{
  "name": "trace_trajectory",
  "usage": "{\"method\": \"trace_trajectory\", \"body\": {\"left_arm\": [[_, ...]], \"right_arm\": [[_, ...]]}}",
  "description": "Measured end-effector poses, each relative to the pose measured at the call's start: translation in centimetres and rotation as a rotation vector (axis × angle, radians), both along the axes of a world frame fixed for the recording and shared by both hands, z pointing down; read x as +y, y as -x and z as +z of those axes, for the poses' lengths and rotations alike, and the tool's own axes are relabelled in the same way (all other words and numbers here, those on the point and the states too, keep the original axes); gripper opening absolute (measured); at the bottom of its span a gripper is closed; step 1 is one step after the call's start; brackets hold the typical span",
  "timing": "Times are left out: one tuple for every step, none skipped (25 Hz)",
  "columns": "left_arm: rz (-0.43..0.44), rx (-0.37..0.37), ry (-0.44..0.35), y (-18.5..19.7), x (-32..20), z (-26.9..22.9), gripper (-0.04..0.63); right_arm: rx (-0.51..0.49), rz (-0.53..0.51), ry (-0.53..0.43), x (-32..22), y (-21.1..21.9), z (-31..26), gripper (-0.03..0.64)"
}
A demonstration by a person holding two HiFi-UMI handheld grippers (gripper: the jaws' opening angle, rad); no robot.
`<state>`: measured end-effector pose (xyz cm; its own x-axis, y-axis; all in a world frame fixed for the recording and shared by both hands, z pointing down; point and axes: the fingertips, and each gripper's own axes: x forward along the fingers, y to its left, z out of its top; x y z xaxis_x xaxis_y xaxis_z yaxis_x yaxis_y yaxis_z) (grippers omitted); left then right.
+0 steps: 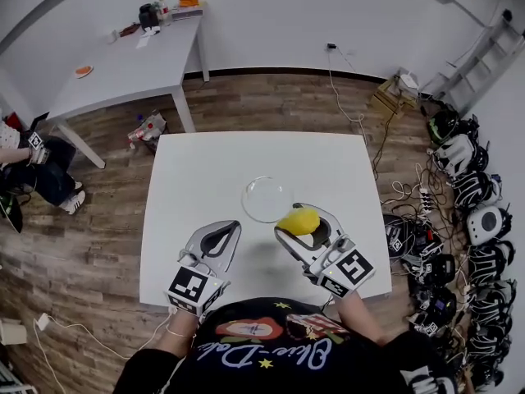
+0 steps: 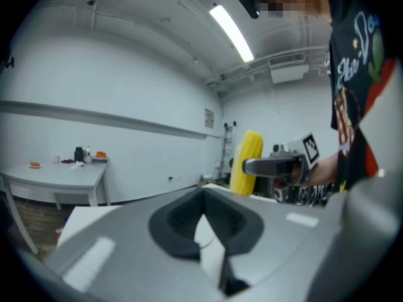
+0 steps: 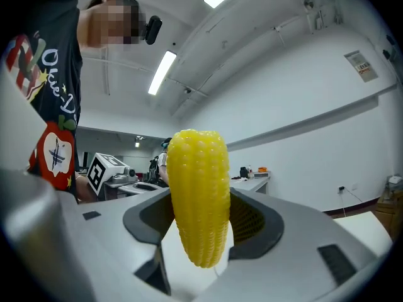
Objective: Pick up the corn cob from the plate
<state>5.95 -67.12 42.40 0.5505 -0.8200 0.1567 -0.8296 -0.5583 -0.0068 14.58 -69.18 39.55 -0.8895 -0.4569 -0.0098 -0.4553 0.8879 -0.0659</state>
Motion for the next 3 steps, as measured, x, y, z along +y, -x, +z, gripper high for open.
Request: {"method": "trace_trajectory", "body": {"left_arm": [[-0.002, -0.001, 0.003, -0.03, 0.07, 0.04, -0.003], [-0.004, -0.002, 0.006, -0.05, 0.14, 0.09, -0.003], [-0.006, -0.003, 0.009, -0.07, 0.2, 0.14, -0.003]], "right_arm": [[0.002, -0.001, 0.004, 0.0, -0.08, 0.09, 0.255], [0.005, -0.003, 0.008, -0.01, -0.17, 0.18, 0.255], [0.008, -0.004, 0.012, -0.01, -0.26, 0.28, 0.255]]}}
